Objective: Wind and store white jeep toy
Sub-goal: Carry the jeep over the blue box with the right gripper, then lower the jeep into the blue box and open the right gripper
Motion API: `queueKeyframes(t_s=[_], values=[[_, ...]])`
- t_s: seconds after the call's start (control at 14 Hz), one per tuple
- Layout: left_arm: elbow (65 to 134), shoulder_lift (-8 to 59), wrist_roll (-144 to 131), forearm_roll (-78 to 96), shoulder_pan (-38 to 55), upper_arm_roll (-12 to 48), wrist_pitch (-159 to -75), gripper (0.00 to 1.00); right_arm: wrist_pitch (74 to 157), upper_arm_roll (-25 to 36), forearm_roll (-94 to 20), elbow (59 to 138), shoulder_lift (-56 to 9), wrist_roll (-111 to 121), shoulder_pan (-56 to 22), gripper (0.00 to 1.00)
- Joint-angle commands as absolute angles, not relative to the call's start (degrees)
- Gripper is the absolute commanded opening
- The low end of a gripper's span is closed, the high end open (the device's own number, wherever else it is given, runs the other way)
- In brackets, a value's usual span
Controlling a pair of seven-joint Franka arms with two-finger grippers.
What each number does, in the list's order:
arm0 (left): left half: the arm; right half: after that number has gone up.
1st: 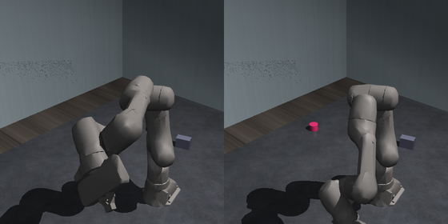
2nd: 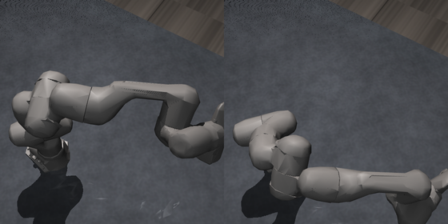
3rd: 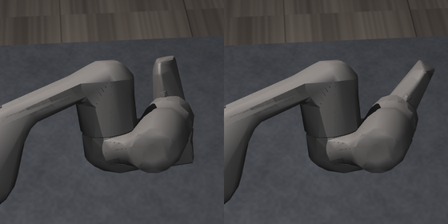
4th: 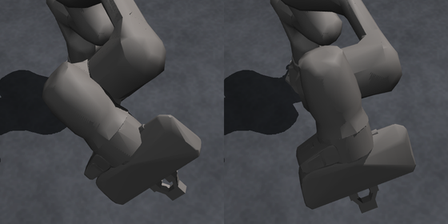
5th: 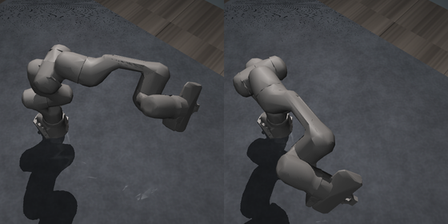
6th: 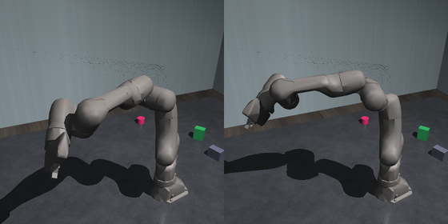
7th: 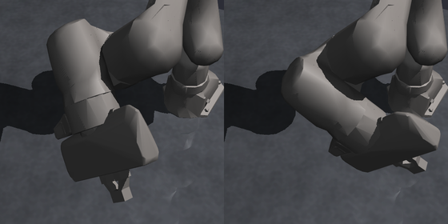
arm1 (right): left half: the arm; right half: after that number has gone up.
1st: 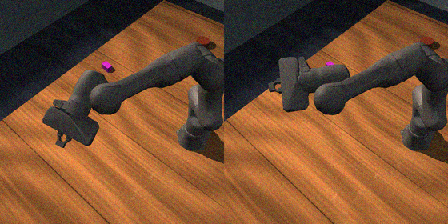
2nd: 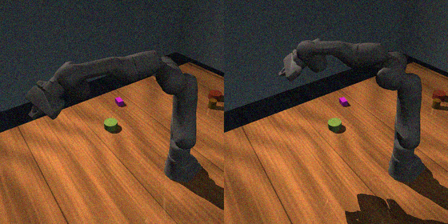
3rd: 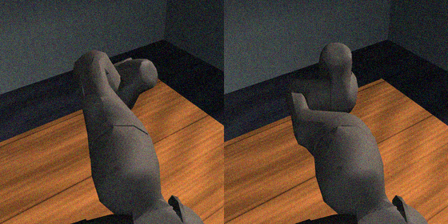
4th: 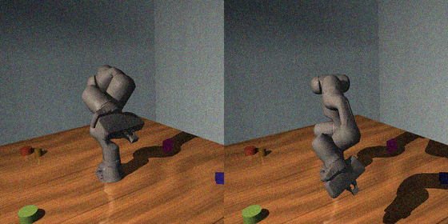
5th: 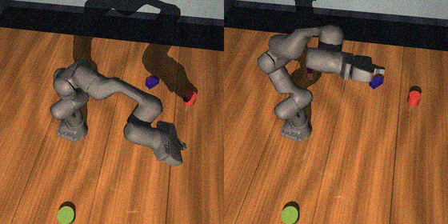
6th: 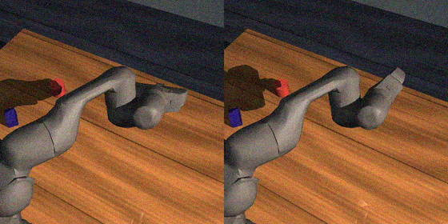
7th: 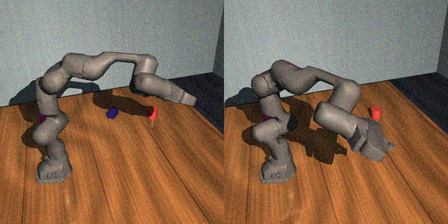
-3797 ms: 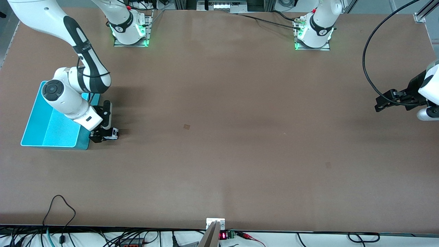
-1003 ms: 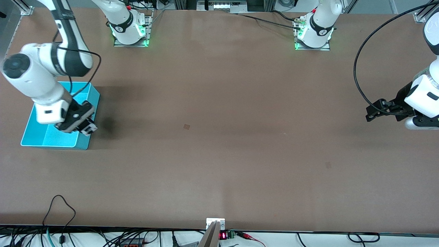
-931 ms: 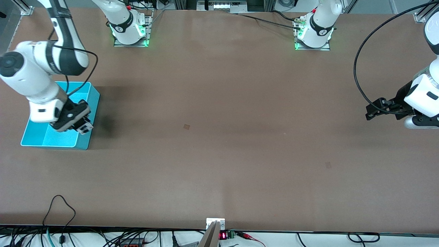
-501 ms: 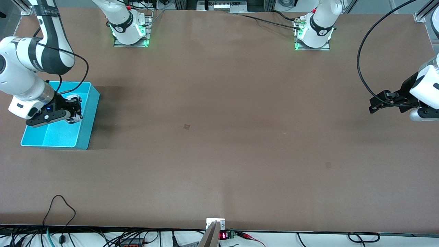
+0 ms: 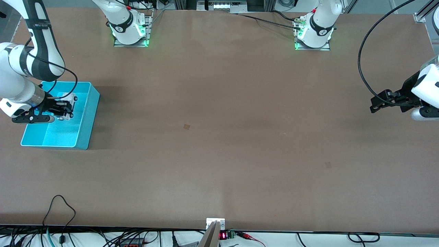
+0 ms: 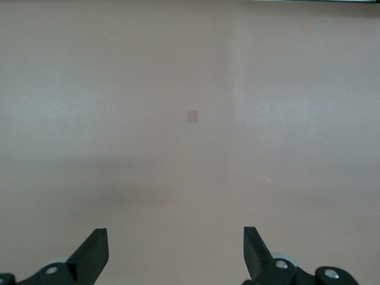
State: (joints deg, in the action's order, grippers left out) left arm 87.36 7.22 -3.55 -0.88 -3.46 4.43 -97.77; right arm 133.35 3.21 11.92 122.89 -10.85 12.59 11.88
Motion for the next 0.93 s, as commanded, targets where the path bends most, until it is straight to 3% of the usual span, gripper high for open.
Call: queueKeyframes(t_s=[0.0, 0.5, 0.86], values=[[87.27, 6.59, -3.69, 0.26, -3.69, 4.31, -96.94, 1.00, 137.97, 2.90, 16.08, 125.59, -10.54, 11.07, 13.62, 0.00], [87.80, 6.59, -3.69, 0.26, -5.53, 3.87, -96.77, 1.00, 147.47, 2.99, 15.65, 126.65, -17.48, 11.25, 16.78, 0.00], [87.28, 6.50, -3.60, -0.26, -5.10, 4.57, -94.83, 1.00, 148.18, 2.81, 15.64, 126.65, -19.77, 12.83, 17.75, 0.00]])
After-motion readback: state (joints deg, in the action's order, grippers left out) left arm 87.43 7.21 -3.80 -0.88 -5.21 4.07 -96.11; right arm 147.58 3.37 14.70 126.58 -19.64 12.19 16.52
